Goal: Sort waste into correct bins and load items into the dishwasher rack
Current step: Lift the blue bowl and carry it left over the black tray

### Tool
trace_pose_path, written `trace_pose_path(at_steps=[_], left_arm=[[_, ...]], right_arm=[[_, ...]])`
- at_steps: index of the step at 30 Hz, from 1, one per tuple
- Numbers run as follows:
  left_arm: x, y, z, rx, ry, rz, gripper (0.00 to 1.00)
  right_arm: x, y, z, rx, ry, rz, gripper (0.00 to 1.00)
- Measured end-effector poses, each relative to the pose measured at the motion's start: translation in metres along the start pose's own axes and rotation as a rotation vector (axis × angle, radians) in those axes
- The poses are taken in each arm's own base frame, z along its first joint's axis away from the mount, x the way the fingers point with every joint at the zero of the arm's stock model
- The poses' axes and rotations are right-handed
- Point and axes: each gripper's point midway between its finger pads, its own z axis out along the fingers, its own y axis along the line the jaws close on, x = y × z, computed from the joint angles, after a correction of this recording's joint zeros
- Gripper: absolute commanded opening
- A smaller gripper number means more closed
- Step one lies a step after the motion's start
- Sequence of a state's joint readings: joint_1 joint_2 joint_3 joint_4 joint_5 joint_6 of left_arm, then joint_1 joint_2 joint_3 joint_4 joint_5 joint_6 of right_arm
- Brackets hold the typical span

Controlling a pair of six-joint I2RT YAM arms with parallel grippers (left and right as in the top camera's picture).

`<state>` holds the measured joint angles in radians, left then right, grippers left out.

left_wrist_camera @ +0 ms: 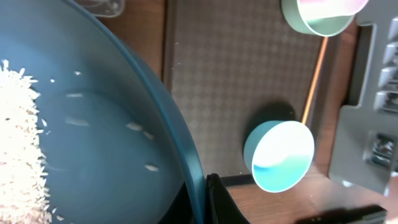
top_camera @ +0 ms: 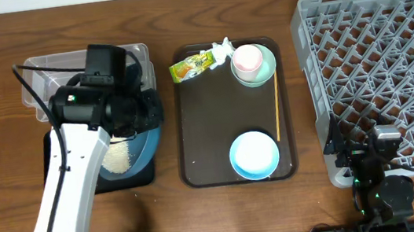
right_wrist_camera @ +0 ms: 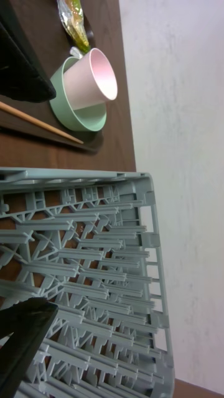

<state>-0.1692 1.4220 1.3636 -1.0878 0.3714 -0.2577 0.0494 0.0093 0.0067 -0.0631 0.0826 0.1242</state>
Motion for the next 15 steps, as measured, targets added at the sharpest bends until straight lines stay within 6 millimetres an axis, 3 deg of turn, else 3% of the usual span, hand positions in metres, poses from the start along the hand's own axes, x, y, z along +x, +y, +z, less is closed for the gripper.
trace_pose_path(at_steps=[8, 15], left_arm=[[0.005, -0.006, 0.018, 0.105, 0.023, 0.018, 0.06], [0.005, -0.01, 0.02, 0.13, 0.027, 0.025, 0.06]], right_arm=[[0.0, 0.0, 0.0, 0.0, 0.0, 0.0, 0.99], [0.0, 0.0, 0.0, 0.0, 0.0, 0.0, 0.99]])
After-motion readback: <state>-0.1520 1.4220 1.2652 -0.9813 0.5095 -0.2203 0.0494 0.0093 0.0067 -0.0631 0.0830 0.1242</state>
